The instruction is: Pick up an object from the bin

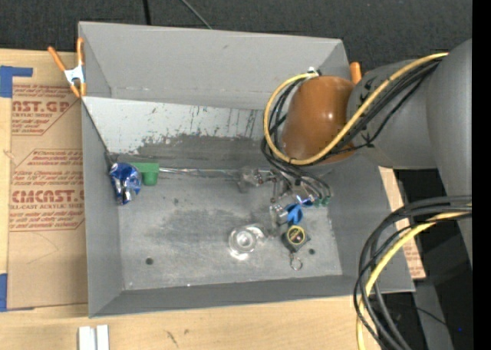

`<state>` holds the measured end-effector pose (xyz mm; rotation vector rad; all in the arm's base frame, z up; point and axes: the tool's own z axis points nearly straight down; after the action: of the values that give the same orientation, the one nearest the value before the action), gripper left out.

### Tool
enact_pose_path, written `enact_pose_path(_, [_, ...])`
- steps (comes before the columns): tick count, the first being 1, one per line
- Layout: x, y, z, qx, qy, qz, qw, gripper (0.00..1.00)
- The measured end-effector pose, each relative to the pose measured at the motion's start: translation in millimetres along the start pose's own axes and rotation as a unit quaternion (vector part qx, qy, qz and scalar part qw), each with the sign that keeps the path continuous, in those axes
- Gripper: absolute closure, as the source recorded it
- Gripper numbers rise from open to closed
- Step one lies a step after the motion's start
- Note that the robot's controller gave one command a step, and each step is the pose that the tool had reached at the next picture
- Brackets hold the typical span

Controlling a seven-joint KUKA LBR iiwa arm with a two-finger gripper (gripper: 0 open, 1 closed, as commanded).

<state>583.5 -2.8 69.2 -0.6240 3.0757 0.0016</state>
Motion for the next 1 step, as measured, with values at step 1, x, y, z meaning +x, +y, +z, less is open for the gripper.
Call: enact_pose_path(1, [32.8, -73.2, -33.7, 0.003, 0.0, -0.034, 0.9994, 0.0])
